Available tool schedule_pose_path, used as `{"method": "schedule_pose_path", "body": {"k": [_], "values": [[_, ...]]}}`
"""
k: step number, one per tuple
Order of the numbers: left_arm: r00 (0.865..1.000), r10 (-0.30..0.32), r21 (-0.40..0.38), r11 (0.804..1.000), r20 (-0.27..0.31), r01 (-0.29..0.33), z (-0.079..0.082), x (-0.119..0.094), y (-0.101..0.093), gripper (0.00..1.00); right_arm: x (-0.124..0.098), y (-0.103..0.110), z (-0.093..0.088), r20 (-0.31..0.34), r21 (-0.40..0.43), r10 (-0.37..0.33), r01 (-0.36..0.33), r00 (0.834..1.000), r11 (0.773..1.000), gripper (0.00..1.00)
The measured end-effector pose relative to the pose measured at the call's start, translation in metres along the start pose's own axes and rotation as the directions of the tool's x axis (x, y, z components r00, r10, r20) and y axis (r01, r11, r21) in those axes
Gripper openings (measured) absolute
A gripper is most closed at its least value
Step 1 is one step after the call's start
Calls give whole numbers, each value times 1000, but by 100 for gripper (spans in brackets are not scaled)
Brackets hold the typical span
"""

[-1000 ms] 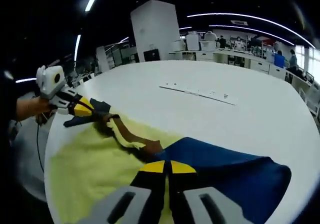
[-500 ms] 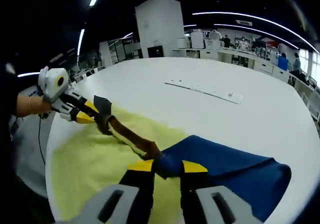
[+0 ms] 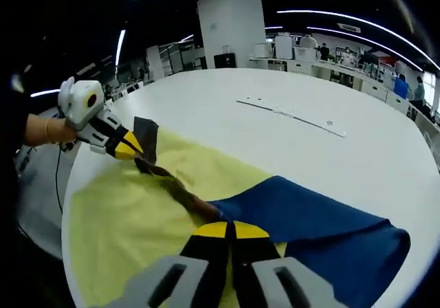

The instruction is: Fold the garment on the visible template until the final outline fits inside the template.

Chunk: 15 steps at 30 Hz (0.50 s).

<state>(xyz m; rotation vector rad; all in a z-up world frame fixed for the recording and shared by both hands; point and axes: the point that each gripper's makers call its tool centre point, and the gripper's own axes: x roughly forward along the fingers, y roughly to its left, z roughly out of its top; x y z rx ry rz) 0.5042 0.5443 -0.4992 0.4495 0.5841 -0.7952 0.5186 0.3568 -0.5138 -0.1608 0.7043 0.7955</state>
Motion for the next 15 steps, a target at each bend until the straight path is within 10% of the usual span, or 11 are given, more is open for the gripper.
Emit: {"method": "schedule_pose_path", "body": {"k": [8,15], "values": [[978,167,-107,982,128,-153,47,0,49,0,1,-26,48,163,104,-94,77,982,992,0],[931,316,-265,928,184,-262,70,21,102,0,26,-65,85,230,202,-194,148,954,968,0]]}}
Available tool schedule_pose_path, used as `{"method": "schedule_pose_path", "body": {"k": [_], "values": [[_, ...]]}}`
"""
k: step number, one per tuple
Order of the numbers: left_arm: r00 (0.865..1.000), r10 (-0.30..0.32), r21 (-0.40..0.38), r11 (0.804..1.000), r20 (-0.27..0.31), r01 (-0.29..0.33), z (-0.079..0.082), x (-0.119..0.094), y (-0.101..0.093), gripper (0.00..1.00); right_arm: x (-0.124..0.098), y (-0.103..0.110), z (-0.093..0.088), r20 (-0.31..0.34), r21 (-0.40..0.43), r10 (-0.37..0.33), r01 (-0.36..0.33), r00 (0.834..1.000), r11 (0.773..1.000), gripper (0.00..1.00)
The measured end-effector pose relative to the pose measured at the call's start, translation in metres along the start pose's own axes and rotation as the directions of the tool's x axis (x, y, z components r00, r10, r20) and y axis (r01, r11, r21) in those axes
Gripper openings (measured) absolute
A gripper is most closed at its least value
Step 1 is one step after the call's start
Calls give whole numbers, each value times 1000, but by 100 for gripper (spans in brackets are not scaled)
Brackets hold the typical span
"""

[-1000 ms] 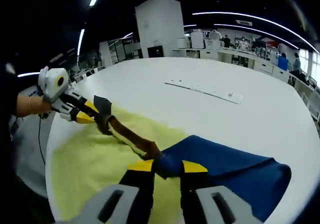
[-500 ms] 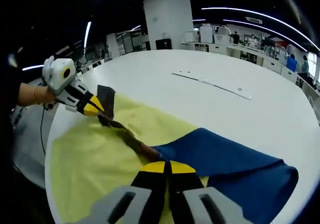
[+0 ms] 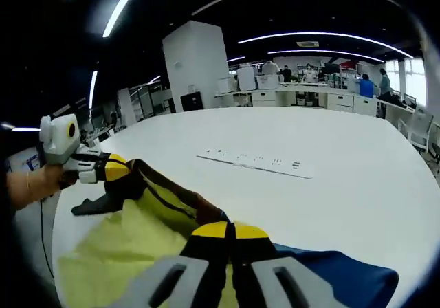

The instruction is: Fold the garment on the visible template until the final outline fits inside the template.

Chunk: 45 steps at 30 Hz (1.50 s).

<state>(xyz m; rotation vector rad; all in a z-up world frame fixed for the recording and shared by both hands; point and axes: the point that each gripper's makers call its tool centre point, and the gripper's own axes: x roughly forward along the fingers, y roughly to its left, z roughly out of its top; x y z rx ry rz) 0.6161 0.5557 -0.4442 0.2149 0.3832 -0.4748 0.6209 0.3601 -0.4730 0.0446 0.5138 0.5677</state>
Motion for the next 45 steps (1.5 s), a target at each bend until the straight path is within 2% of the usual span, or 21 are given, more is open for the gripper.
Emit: {"method": "schedule_pose_path", "body": {"k": [4,8,11,15,21,23,24,27,30,33,37,40,41,45], "values": [[999,40,-21,999,1,-40,-1,20,11,0,20,-14,10,18,49,-36,35,999,998,0],[997,81,-42,996,-18,-82,-11,42,18,0,37,-24,11,10,69,-63,62,998,996,0],[994,96,-45,994,-50,-98,-23,58,22,0,48,-32,4,-18,80,-83,84,996,993,0],[989,99,-21,995,-107,-102,-41,73,22,0,62,-37,-8,-69,55,-106,110,992,992,0],[985,111,-11,994,-133,-113,-51,79,29,0,70,-45,-22,-121,37,-148,153,982,987,0],[982,131,-7,991,-140,-133,-52,76,36,4,70,-46,-22,-119,37,-158,164,980,986,0],[981,139,-12,990,-138,-142,-50,72,41,10,70,-47,-21,-120,36,-161,166,980,985,0],[982,143,-31,988,-126,-148,-46,59,48,21,64,-48,-19,-126,29,-173,178,977,984,15],[981,144,-16,989,-128,-147,-44,47,53,29,57,-47,-16,-134,33,-174,180,976,983,29],[985,126,-35,991,-121,-131,-40,27,56,38,48,-45,-14,-150,5,-172,175,974,985,44],[986,96,-66,992,-136,-105,-43,1,61,52,29,-40,-12,-166,-19,-174,173,971,985,57],[986,83,-73,993,-141,-94,-45,-14,64,56,19,-34,-8,-156,-3,-159,161,975,987,73],[985,83,-48,995,-154,-91,-48,-25,65,57,13,-31,-7,-156,0,-155,157,976,988,76],[982,85,-10,996,-170,-88,-51,-45,65,62,-4,-20,-7,-157,-8,-144,144,977,990,83]]}}
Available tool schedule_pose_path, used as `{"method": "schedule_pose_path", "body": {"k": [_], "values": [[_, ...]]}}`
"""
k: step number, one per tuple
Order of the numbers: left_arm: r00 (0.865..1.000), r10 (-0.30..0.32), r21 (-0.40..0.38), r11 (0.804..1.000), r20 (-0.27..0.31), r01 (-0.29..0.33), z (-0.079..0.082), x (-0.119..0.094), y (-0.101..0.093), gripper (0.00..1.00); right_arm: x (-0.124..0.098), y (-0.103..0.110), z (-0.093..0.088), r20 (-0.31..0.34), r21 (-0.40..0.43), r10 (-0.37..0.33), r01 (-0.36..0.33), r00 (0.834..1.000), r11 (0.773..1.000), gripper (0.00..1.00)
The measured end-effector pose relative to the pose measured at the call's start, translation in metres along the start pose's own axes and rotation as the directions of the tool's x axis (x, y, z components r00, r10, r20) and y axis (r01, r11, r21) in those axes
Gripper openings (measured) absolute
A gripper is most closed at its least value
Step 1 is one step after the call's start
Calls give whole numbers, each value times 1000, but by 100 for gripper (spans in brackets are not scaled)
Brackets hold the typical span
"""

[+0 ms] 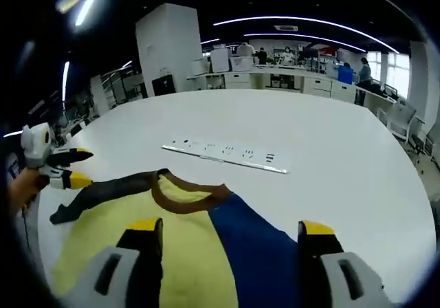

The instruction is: Fold the garment on the visible template until the final outline fits inside the template.

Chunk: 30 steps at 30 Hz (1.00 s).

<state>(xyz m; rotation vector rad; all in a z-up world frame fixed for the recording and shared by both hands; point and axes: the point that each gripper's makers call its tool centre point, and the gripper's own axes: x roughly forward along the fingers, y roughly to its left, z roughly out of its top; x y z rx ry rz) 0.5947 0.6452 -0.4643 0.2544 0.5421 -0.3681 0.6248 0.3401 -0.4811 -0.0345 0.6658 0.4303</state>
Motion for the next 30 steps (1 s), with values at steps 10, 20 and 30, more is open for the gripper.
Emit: {"method": "schedule_pose_path", "body": {"k": [10,20,30], "values": [[999,-32,26,999,-18,32,-32,-50,-6,56,-52,13,-23,-16,4,0,0,1000,1000,94],[992,-68,88,993,-103,78,-74,-69,-13,35,-92,12,-53,-33,51,-27,28,999,998,93],[974,-62,111,990,-217,88,-112,-71,-16,24,-119,1,-95,-74,119,-71,79,995,990,88]]}}
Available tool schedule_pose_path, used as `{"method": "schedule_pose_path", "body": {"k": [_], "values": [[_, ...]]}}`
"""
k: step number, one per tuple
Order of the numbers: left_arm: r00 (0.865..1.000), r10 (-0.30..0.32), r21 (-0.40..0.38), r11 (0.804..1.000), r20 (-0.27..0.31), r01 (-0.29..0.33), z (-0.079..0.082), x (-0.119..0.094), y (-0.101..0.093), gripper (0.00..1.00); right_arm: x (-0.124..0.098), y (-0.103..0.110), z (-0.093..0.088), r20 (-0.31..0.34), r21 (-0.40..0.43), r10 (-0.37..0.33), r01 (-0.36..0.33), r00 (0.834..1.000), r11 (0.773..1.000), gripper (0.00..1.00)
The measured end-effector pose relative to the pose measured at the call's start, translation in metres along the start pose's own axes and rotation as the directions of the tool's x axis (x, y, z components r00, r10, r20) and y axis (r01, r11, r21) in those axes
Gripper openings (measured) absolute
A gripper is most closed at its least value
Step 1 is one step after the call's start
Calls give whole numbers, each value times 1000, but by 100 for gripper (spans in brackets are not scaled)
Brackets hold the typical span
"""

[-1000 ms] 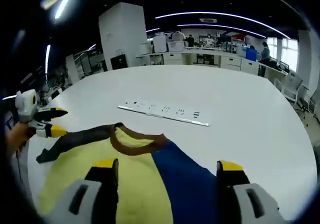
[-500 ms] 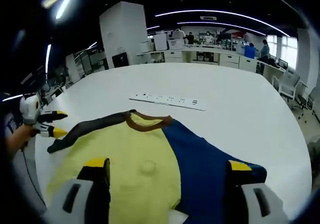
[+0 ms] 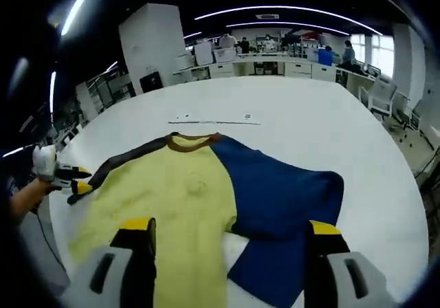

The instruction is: Fold the garment on the visible template until the final outline fits inside the template.

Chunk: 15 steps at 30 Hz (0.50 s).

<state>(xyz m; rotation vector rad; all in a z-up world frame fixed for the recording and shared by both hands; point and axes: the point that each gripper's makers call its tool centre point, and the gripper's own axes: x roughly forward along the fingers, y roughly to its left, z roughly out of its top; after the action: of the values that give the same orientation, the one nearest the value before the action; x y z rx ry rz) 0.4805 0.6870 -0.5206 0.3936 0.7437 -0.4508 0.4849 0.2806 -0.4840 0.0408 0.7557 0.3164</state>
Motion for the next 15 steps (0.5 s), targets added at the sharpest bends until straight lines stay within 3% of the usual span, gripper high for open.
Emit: {"method": "schedule_pose_path", "body": {"k": [4,9,15], "values": [[1000,-6,-12,1000,-17,6,-7,5,-2,23,-6,-6,-16,-9,42,-20,20,1000,999,85],[1000,-16,-62,998,10,17,-2,5,-2,19,-12,-13,-33,-23,73,-47,49,999,996,81],[1000,24,-57,998,-9,-24,-5,4,1,2,-18,-25,-49,-33,118,-99,103,995,988,71]]}}
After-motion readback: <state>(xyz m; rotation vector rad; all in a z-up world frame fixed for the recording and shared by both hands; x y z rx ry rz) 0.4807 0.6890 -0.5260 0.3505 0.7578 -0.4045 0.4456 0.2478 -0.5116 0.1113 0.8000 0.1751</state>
